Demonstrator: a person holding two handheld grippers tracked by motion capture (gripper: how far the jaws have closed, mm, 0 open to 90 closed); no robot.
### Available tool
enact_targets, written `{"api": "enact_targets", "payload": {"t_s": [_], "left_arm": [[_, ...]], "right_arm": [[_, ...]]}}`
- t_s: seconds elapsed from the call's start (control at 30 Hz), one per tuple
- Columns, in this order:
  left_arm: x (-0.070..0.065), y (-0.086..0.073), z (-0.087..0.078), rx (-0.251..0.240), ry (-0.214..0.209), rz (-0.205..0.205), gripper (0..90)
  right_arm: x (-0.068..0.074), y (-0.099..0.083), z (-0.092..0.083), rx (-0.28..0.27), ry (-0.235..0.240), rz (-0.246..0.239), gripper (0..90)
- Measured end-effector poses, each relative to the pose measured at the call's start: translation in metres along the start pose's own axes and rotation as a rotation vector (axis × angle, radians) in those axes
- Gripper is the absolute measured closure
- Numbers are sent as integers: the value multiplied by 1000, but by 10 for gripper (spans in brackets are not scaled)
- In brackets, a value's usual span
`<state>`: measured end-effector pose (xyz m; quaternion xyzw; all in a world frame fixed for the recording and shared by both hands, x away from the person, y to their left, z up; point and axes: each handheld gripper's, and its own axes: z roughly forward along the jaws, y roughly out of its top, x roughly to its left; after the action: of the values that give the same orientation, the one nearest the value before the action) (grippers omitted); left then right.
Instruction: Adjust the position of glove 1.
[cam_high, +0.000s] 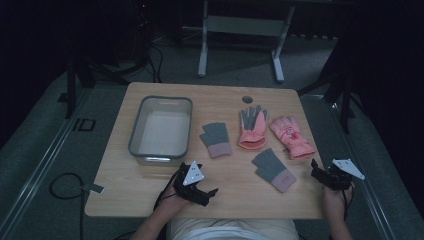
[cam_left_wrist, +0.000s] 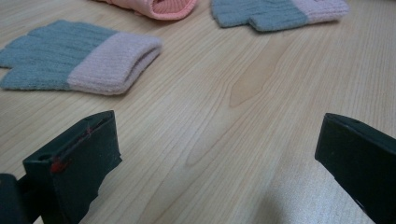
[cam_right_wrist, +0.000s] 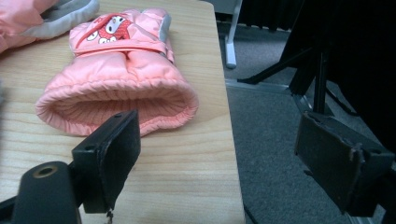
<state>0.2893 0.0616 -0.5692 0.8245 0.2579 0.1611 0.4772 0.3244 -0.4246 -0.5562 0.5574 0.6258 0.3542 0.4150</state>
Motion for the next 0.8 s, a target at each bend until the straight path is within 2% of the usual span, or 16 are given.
{"api": "enact_targets", "payload": {"t_s": [0.17, 0.23, 0.4, 0.67, 0.8], "left_arm": [[0, 0, 0, -2, -3, 16, 0], [-2, 0, -1, -28, 11, 22, 0], [-1, 1, 1, -3, 5, 9, 0], [-1, 1, 1, 7, 3, 4, 0], [-1, 1, 2, 18, 0, 8, 0]], "right_arm": [[-4, 2, 4, 45, -6, 44, 141], [-3, 2, 5, 56, -11, 34, 141], [-2, 2, 6, 71, -22, 37, 140], [-5, 6, 4, 61, 15, 40, 138], [-6, 7, 4, 84, 39, 44, 138]]}}
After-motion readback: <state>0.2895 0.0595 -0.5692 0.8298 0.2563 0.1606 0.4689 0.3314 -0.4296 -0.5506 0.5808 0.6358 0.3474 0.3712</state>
